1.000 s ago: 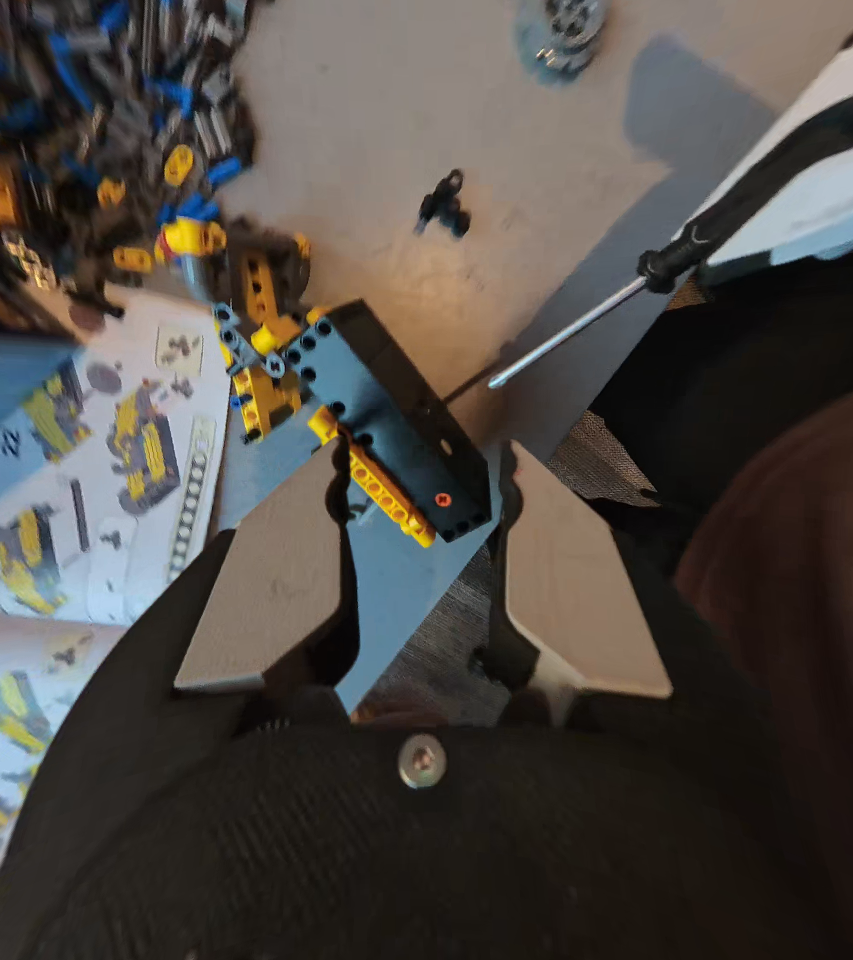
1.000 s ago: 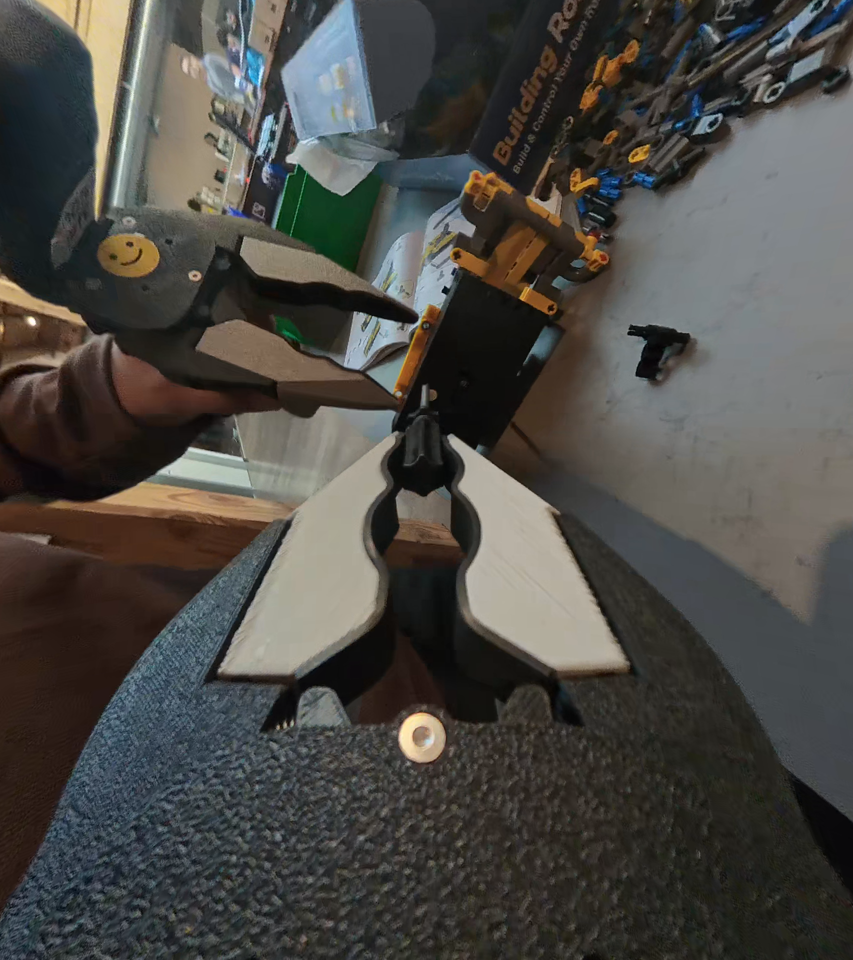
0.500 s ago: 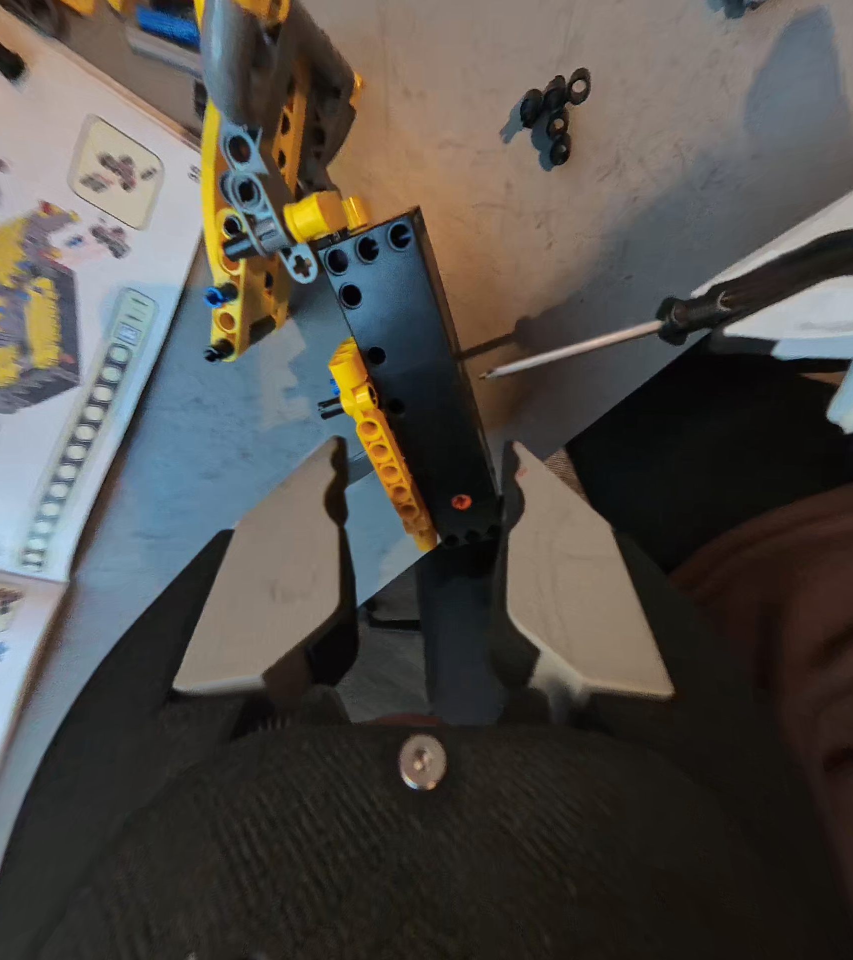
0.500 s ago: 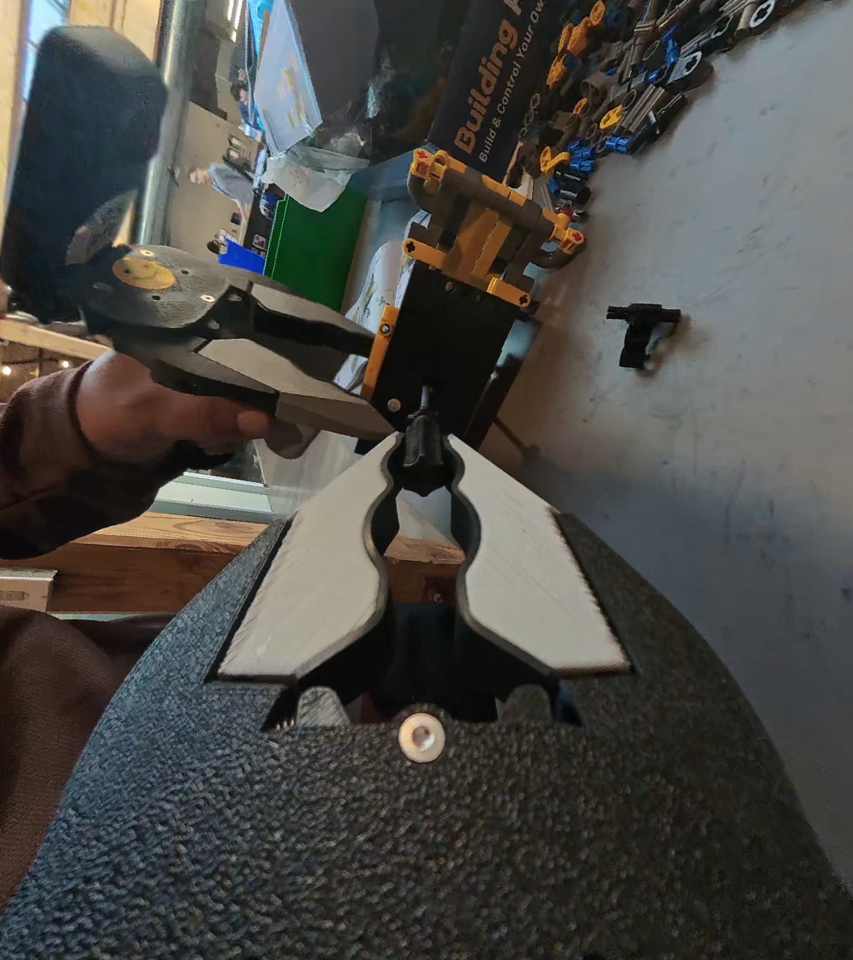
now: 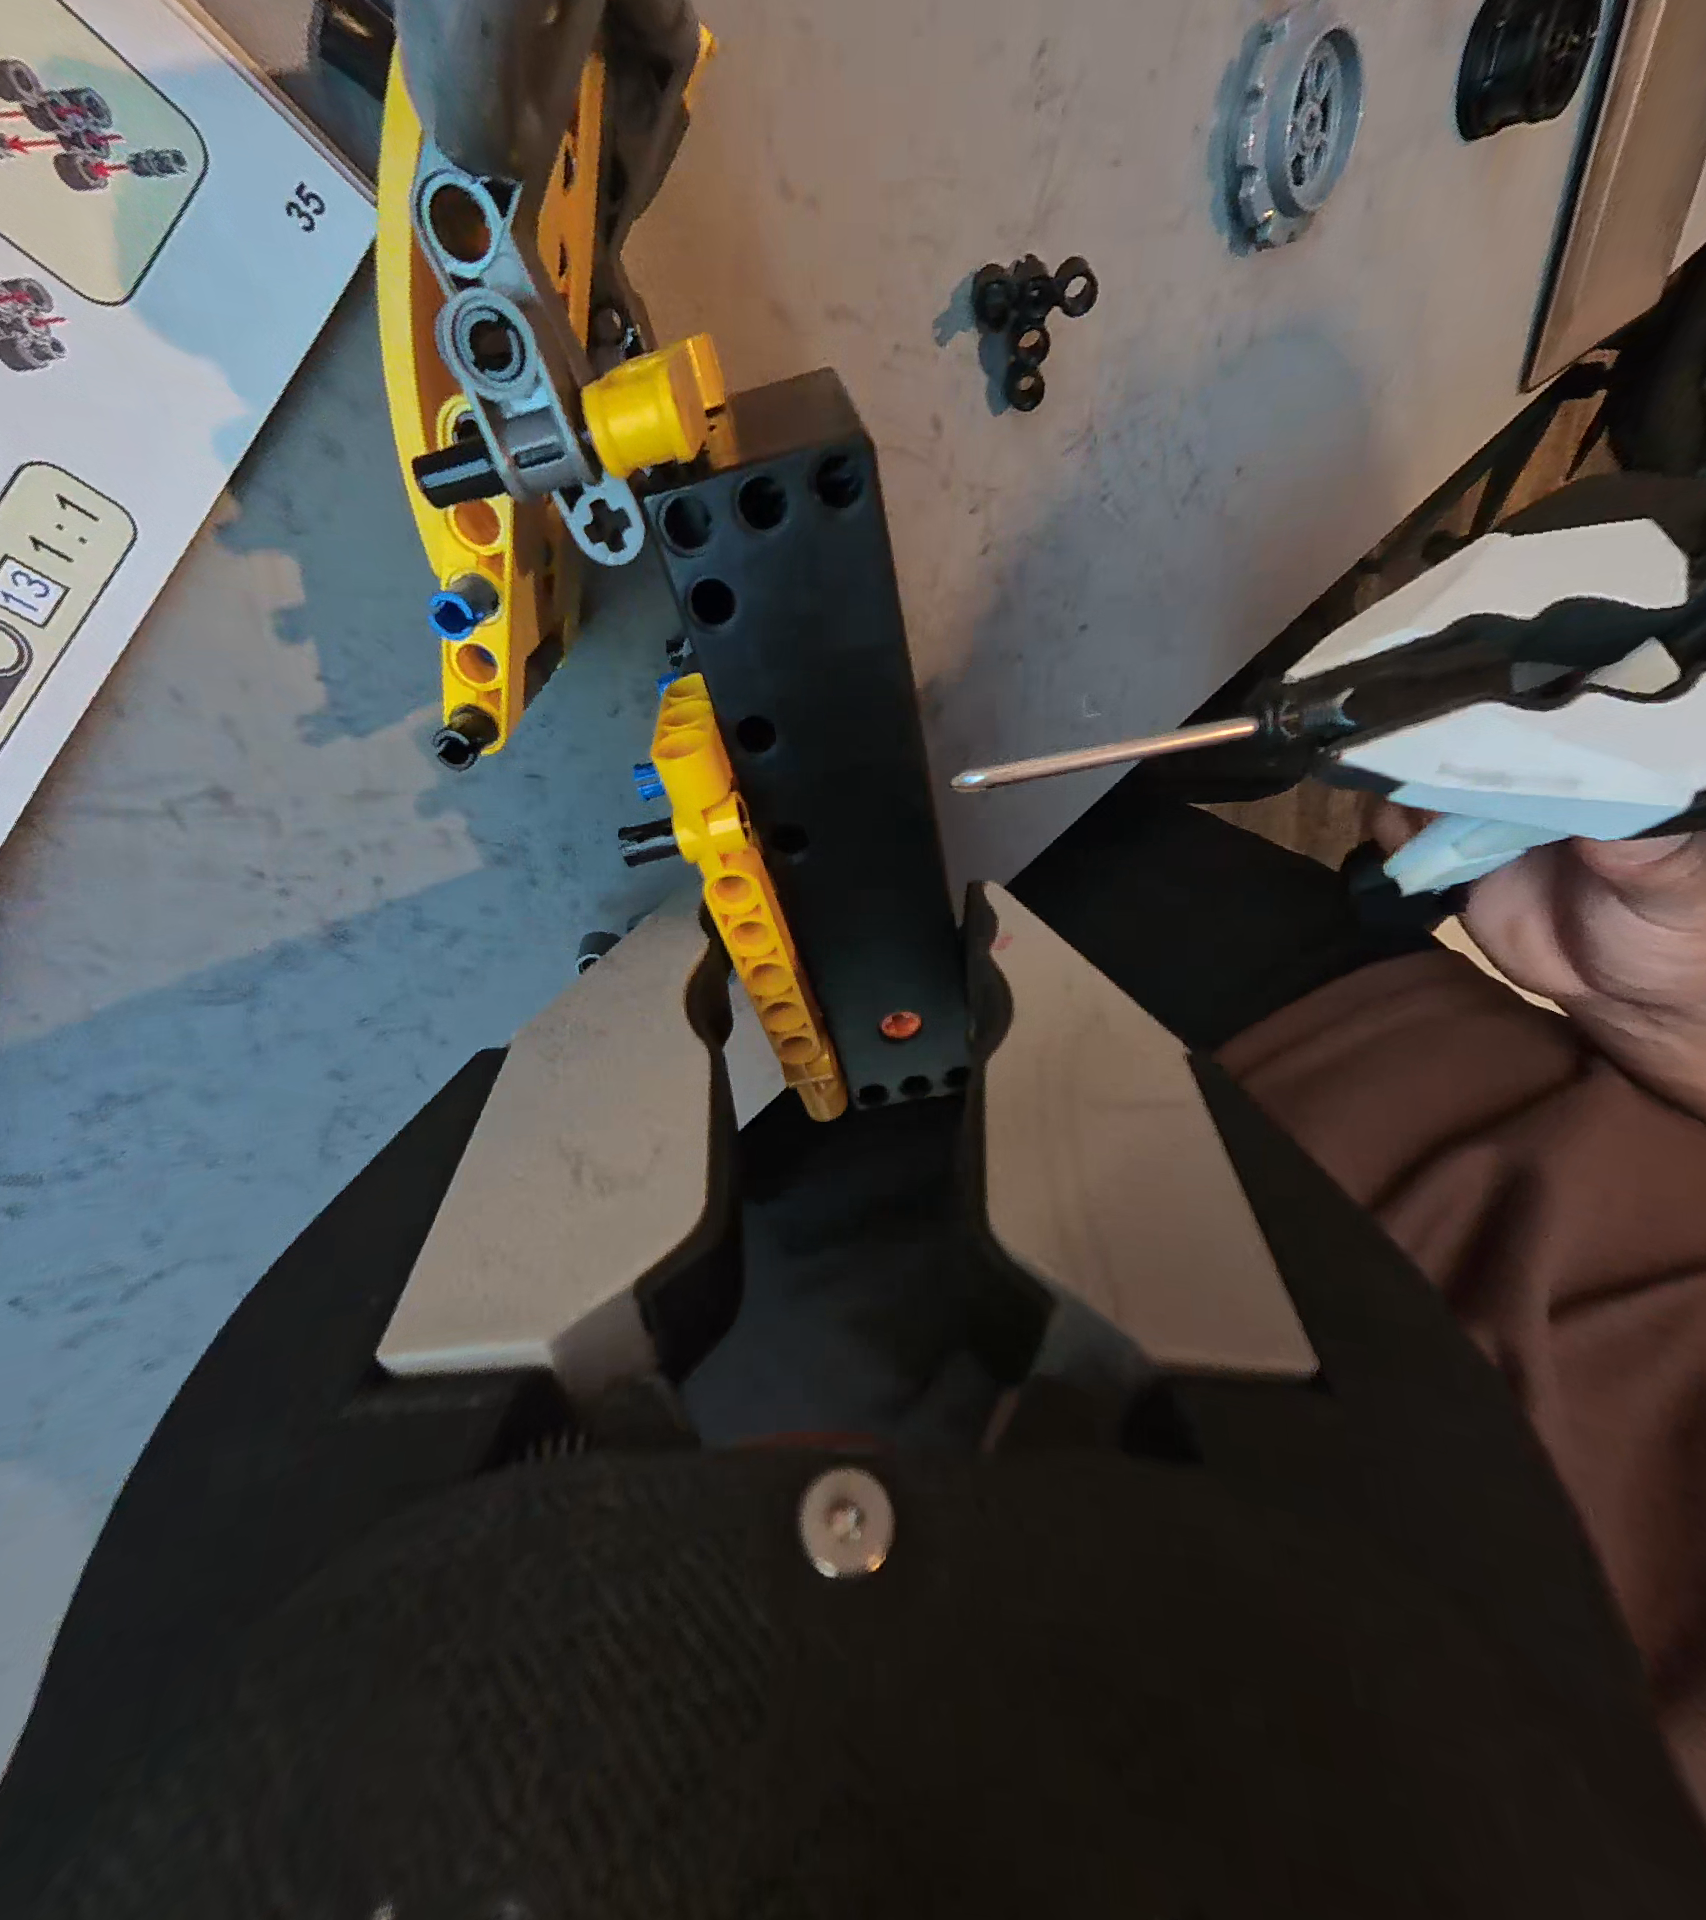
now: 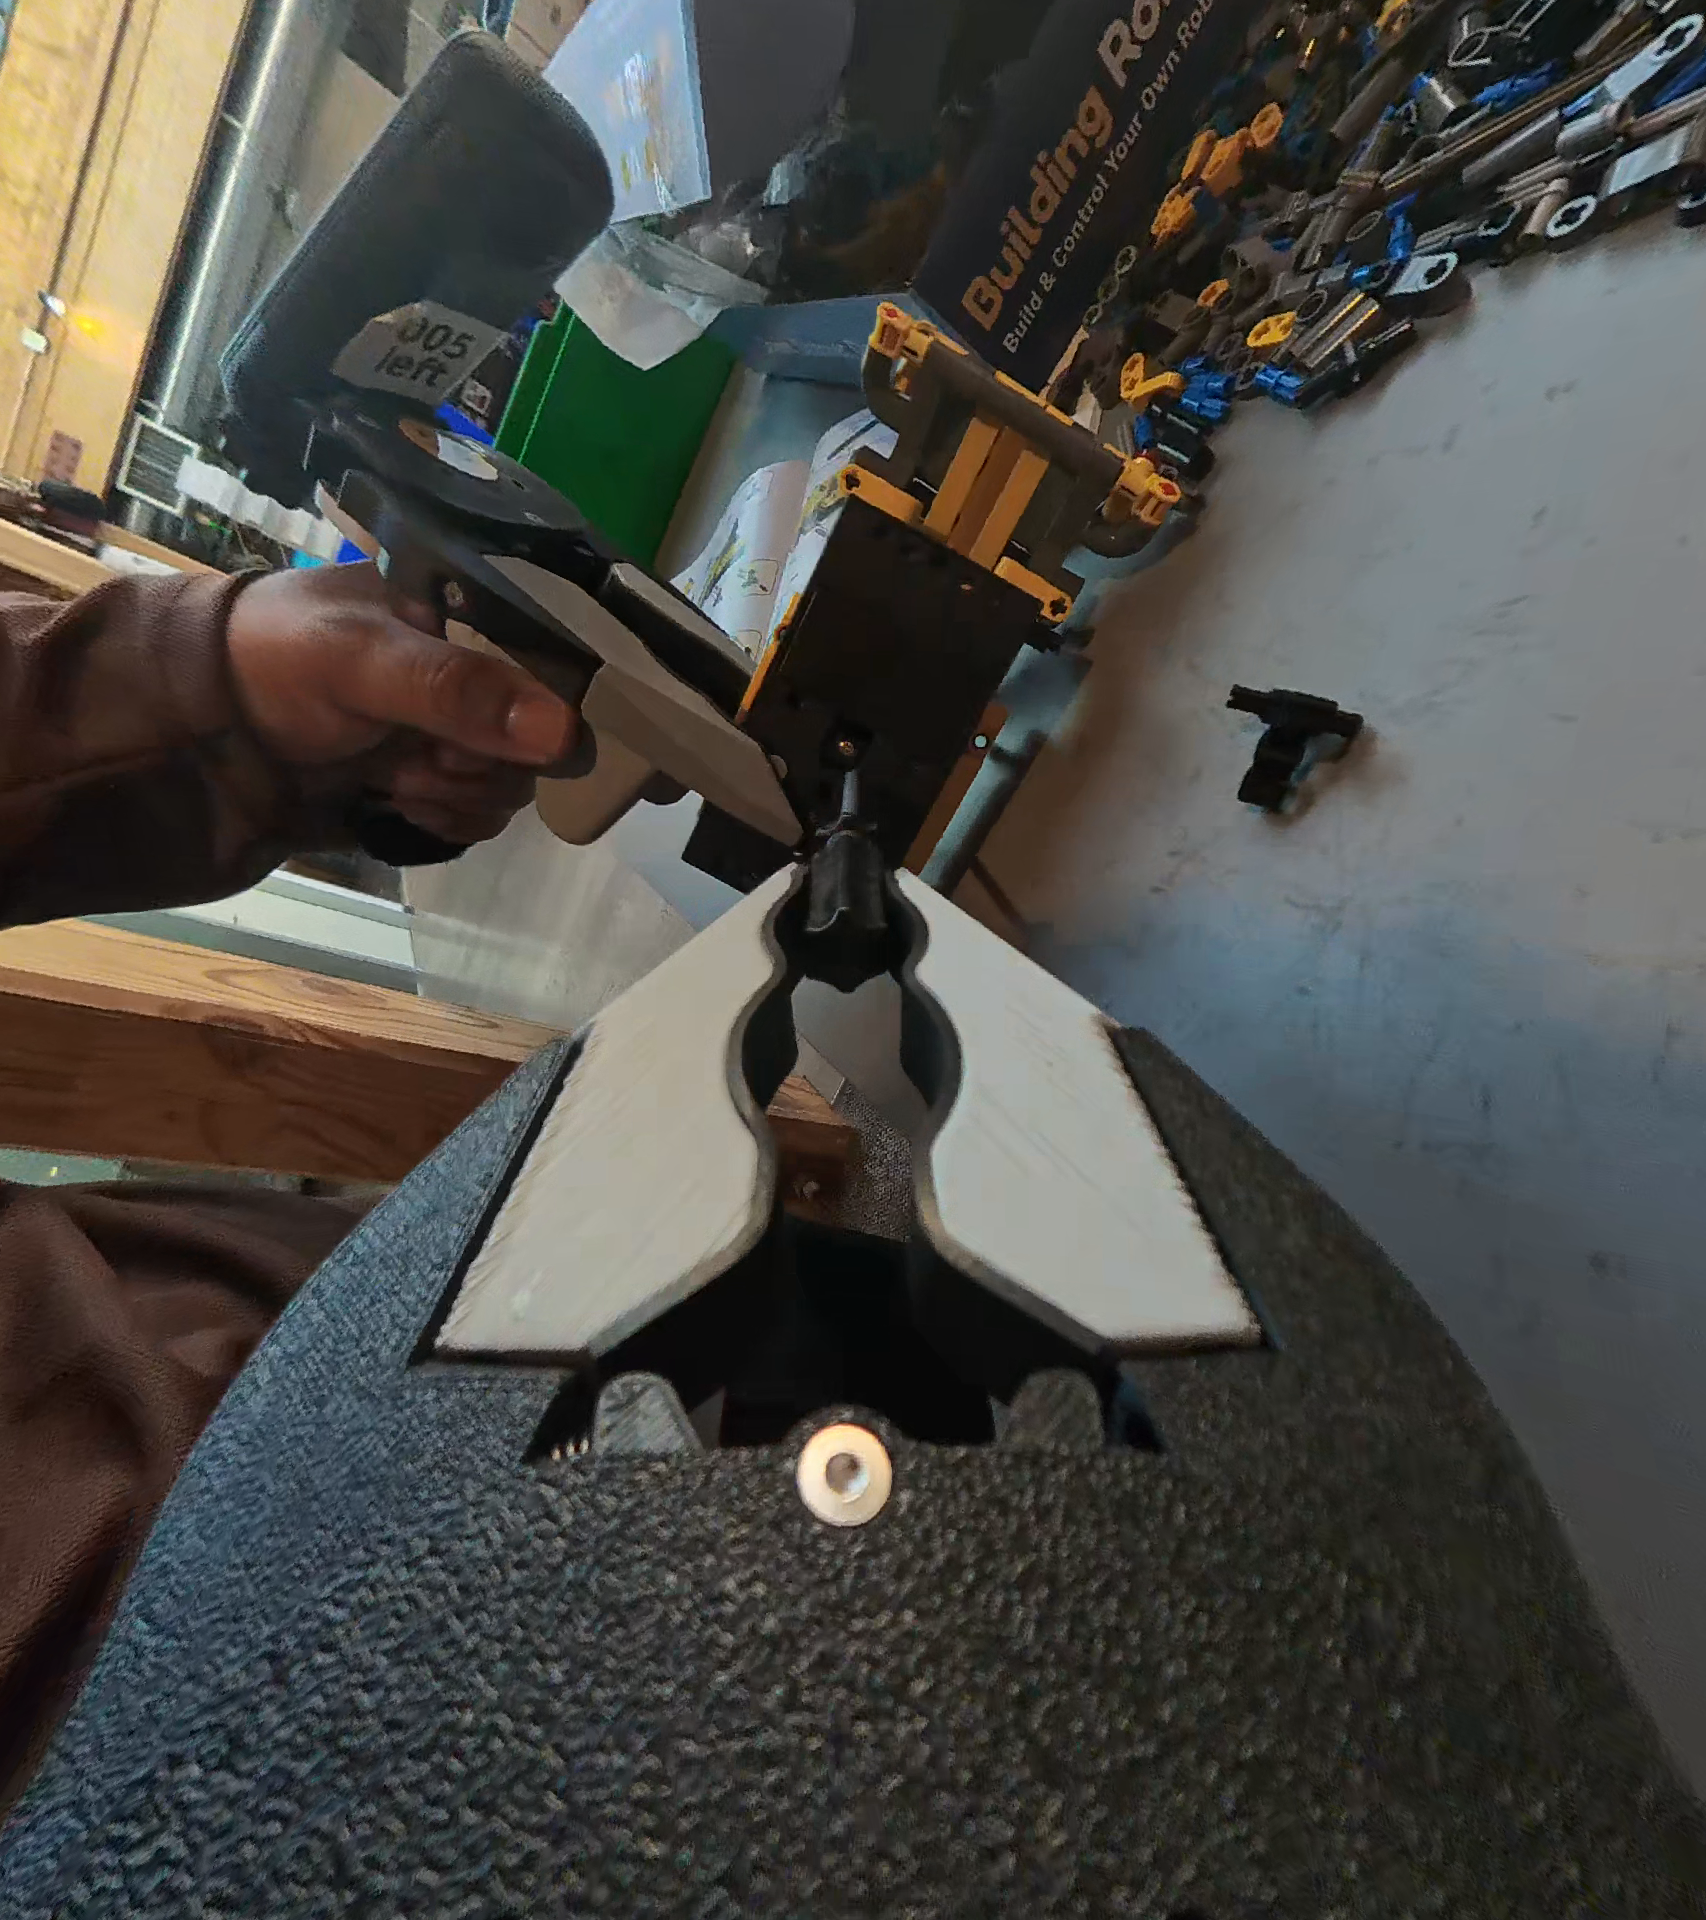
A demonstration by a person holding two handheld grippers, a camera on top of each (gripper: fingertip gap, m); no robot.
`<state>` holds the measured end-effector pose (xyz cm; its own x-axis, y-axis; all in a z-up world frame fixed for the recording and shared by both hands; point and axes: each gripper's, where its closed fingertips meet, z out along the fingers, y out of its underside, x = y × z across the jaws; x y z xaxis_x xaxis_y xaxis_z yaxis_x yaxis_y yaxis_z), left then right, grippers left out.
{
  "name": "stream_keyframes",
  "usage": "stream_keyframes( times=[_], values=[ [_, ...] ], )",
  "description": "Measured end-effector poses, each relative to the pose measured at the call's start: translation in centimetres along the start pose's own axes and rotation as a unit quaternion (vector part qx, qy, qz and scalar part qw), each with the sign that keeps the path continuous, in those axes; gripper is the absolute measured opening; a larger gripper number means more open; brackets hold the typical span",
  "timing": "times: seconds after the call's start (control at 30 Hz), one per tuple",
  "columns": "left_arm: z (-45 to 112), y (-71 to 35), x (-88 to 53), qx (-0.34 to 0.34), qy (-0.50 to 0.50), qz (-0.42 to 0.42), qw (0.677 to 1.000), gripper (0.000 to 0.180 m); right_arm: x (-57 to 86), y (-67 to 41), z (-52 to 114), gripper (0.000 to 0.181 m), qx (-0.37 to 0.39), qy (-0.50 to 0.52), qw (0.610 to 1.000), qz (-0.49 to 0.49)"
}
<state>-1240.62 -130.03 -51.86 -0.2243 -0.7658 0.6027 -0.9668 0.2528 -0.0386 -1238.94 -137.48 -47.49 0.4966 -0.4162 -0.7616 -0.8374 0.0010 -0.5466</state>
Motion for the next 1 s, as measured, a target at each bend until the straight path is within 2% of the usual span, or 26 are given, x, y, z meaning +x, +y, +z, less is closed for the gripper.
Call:
stream_keyframes(
  times=[0.7, 1.0],
  values=[
    [0.36, 0.10, 0.10, 0.002, -0.014, 0.009, 1.000, 0.042, 0.13, -0.21, 0.54, 0.011, -0.012, -0.008, 1.000, -0.017],
    [0.41, 0.21, 0.15, -0.002, -0.022, 0.013, 1.000, 0.042, -0.16, -0.23, 0.45, 0.011, -0.024, 0.004, 0.997, -0.078]
  ],
)
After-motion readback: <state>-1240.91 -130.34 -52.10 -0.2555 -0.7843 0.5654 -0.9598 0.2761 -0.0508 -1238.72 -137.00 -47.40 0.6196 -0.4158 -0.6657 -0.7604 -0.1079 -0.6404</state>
